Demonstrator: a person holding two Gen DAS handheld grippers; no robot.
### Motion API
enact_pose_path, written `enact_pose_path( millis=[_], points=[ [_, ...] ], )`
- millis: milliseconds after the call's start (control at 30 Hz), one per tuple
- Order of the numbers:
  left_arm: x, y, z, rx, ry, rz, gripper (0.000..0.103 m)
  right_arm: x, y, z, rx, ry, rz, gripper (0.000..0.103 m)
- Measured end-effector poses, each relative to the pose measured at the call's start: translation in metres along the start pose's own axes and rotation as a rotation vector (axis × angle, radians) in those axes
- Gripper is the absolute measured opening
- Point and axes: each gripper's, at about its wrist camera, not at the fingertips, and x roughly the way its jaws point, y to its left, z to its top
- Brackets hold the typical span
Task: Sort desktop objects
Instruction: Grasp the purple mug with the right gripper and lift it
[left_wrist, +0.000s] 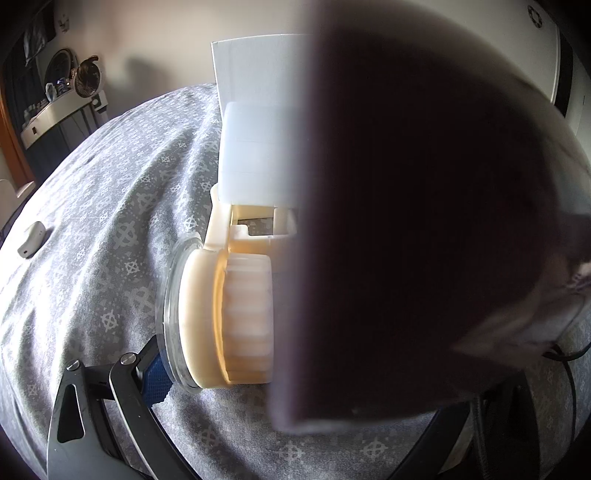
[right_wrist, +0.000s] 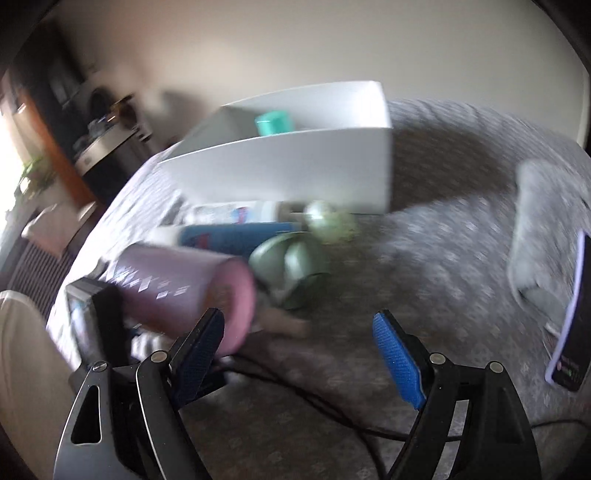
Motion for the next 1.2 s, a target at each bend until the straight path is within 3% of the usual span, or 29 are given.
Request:
enact_pose_path(
  millis=[367,633,933,1200],
  points=[
    [-0.005,0.003,-0.001,0.001,0.0,0.001,0.103,0.019,0.066,0.009,-0.624,0.219,0.025,0.083],
    [-0.009,0.007,-0.002,-0.001,0.001,-0.001,0.103,0.05,0.098,0.023,-0.856,0.289,0.066,0.083],
    [-0.01,0.005,-0.001,-0.01,0.001,-0.013,0.103,0.07,0.102,0.025,-0.904,0.364,0.153,0.085],
    [-0.016,0.008,0.001,0.001,0.001,0.0,0.103,0.057,0.067,0.023,-0.665,0.268,0.153,0.082]
  ],
)
